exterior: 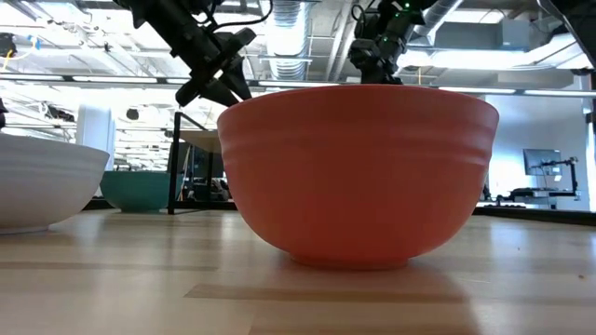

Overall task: Place and stack bowls onto a shelf
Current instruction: Stack the yellow patterned bowl on top of the dark blue patterned bowl on the shelf

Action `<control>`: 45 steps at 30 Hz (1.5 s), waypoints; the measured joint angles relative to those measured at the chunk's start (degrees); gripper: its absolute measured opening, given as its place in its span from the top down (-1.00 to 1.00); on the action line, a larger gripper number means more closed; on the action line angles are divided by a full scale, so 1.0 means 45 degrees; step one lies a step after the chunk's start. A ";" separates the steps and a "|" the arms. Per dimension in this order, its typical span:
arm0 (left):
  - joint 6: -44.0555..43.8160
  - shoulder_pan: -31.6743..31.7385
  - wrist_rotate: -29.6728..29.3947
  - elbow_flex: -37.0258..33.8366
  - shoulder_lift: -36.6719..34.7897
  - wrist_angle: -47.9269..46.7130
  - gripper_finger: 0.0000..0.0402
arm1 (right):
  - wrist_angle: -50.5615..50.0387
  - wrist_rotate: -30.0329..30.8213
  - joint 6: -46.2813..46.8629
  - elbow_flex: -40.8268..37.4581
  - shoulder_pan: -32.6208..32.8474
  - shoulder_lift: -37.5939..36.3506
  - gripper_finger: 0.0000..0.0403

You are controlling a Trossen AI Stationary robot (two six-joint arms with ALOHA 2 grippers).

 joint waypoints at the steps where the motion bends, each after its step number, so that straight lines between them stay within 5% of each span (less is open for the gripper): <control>1: 0.0012 0.0032 -0.0029 0.0000 0.0000 0.0000 0.48 | 0.0115 0.0000 0.0107 0.0000 0.0007 0.0000 0.27; 10: 0.0232 0.0058 -0.1351 0.0000 -0.0029 -0.0025 0.51 | 0.0431 0.0206 0.0652 0.0000 0.0067 -0.0521 0.07; 20: 0.1660 0.0582 -0.0982 0.0749 -0.0107 0.0015 0.70 | 0.2164 0.0339 0.0989 -0.0492 -0.0047 -0.2259 0.06; 34: 0.2002 0.0292 -0.0897 0.1141 -0.0574 -0.0012 0.89 | 0.8536 0.0005 0.2556 -0.7321 0.0057 -0.5362 0.07; 45: 0.1218 -0.0683 -0.0945 0.1146 -0.0573 0.0486 1.00 | 0.9438 0.0023 0.2024 -0.8004 0.0113 -0.5200 0.21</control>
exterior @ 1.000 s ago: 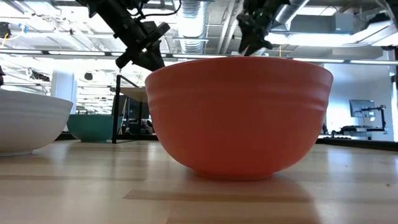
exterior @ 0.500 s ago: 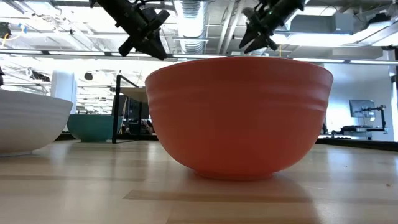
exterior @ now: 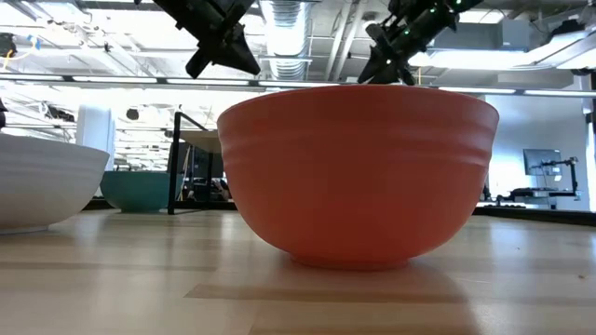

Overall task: Place and stack bowls onto a shelf
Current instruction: Stack the yellow patterned bowl on top of the dark blue patterned bowl on the shelf

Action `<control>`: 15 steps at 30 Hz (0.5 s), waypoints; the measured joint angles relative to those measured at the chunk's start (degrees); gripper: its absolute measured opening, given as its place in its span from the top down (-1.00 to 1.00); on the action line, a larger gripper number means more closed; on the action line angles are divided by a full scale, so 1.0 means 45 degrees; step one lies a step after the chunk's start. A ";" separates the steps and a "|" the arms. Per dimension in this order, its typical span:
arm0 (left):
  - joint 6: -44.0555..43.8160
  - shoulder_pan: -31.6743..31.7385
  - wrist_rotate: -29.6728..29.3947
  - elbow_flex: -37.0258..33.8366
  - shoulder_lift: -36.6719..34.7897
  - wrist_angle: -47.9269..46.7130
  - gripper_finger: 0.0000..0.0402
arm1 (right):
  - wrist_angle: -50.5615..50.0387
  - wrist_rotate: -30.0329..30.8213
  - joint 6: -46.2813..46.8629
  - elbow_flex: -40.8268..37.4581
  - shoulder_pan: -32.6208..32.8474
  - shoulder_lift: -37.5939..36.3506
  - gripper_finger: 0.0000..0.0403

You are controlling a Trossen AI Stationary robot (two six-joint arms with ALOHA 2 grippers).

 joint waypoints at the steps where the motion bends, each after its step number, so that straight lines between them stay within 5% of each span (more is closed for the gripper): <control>1: -0.0111 -0.0134 -0.0145 0.0000 0.0005 -0.0014 1.00 | 0.0055 -0.0015 0.0006 -0.0001 0.0051 0.0107 0.22; 15: -0.0616 -0.1062 -0.1454 0.0000 0.0044 -0.0052 1.00 | 0.0820 -0.0014 0.0070 -0.0008 0.0877 0.1217 0.42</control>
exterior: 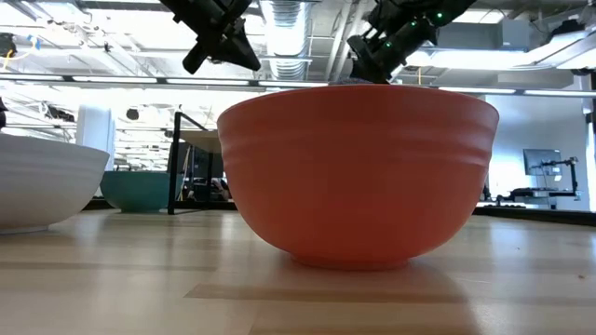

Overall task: Place and stack bowls onto a shelf
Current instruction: Stack the yellow patterned bowl on top of the dark blue patterned bowl on the shelf, then stack the red patterned bowl on top of the yellow patterned bowl on the shelf

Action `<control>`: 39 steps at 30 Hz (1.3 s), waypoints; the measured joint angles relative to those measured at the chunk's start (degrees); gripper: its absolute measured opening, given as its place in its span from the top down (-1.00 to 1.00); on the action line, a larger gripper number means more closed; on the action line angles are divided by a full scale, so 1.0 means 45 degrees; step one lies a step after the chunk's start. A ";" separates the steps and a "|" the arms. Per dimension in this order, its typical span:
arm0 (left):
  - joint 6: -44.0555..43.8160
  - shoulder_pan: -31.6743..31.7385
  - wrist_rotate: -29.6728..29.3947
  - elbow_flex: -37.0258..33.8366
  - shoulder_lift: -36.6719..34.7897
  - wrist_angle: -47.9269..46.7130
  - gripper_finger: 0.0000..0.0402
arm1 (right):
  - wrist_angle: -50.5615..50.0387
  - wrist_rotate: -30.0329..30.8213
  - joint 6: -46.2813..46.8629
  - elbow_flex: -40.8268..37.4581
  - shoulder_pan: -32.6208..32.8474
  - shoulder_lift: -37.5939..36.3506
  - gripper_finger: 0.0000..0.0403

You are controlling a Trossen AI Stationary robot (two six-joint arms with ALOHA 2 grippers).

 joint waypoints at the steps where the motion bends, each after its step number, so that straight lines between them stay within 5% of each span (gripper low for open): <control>1: 0.0000 -0.0035 -0.0004 0.0000 0.0000 -0.0002 1.00 | 0.0072 0.0020 0.0022 -0.0009 0.0032 -0.0096 0.42; 8: 0.0032 -0.0261 -0.0112 0.0000 0.0000 -0.0003 1.00 | 0.1712 0.0079 0.0842 0.0013 0.0205 -0.0582 0.42; 26: -0.0072 -0.1021 -0.0114 0.0000 0.0000 0.0042 1.00 | 0.1581 0.0536 0.0249 0.0008 0.1195 0.0681 0.47; 39: -0.0246 -0.2004 -0.0449 0.0000 0.0000 -0.0199 1.00 | 0.0222 -0.0060 0.2462 0.0016 0.0524 -0.1412 0.47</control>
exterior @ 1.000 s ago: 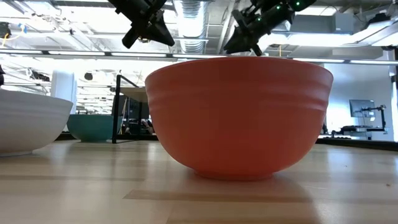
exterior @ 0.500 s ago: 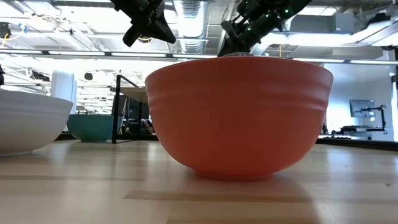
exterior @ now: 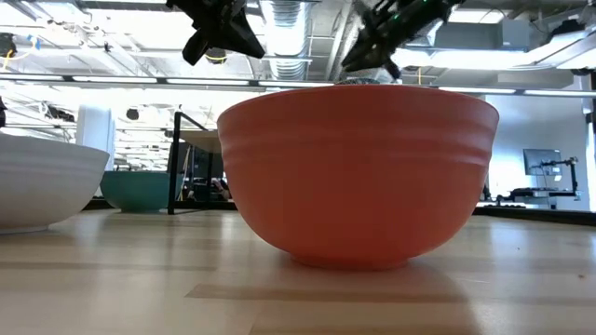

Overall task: Place and stack bowls onto a shelf
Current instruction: Stack the red patterned bowl on top of the yellow patterned bowl on the shelf

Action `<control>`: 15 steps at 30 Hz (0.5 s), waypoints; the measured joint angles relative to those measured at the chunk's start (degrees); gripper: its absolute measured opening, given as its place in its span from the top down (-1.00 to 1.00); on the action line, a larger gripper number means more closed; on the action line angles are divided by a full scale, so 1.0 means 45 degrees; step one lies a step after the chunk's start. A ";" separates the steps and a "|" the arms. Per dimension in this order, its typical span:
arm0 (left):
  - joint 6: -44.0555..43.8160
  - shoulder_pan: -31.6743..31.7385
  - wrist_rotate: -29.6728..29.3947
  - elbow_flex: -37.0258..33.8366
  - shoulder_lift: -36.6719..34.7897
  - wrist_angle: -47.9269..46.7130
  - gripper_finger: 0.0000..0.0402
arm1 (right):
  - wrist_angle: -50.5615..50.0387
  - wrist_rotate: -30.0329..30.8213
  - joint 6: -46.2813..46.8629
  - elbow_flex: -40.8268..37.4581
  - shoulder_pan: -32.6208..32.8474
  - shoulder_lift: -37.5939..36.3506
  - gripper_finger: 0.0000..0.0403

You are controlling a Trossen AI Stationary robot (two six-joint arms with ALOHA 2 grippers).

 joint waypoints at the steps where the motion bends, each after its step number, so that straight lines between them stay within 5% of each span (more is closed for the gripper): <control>1: -0.0083 -0.0093 0.0009 0.0000 0.0000 -0.0121 1.00 | -0.0561 -0.0036 0.0221 0.0002 0.0139 -0.0178 0.47; 6: -0.0583 -0.0640 0.0041 -0.0155 0.0103 -0.0568 1.00 | -0.2969 0.0669 0.0639 -0.0015 0.1896 -0.1234 0.47; 15: -0.0893 -0.2456 -0.0258 -0.0914 0.0541 -0.0254 0.85 | -0.7887 0.6550 0.4299 -0.0300 0.7202 -0.1707 0.46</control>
